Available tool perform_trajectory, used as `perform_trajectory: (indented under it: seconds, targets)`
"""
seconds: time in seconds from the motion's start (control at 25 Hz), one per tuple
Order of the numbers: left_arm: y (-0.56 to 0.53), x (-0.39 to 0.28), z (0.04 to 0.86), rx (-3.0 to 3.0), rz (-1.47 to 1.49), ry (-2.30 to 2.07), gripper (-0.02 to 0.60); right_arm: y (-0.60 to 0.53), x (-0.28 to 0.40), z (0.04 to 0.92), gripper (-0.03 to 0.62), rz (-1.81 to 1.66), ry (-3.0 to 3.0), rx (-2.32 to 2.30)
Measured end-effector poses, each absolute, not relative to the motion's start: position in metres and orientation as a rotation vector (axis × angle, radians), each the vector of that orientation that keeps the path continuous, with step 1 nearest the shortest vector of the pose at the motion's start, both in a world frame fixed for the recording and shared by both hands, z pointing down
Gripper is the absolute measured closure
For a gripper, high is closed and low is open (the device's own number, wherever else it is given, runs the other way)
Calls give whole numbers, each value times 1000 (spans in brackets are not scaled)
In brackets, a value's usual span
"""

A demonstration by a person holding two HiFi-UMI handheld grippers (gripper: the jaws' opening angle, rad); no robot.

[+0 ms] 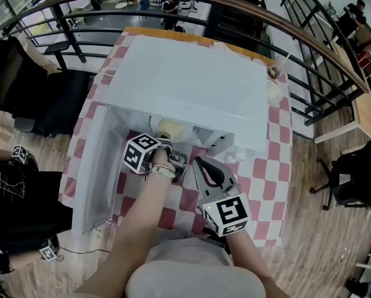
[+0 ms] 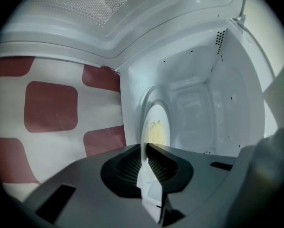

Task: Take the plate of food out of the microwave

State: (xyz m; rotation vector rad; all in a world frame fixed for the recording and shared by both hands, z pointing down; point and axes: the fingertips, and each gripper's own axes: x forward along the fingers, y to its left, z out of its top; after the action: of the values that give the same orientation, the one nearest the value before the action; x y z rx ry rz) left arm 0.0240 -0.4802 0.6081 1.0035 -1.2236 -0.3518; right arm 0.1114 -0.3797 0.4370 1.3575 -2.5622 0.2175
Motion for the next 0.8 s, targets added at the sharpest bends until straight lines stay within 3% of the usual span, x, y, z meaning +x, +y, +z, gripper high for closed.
perform_trajectory:
  seconds: [0.8]
  targets:
    - [-475, 26, 585, 1118, -482, -1149, 571, -367, 114, 422, 568, 172, -2572, 1381]
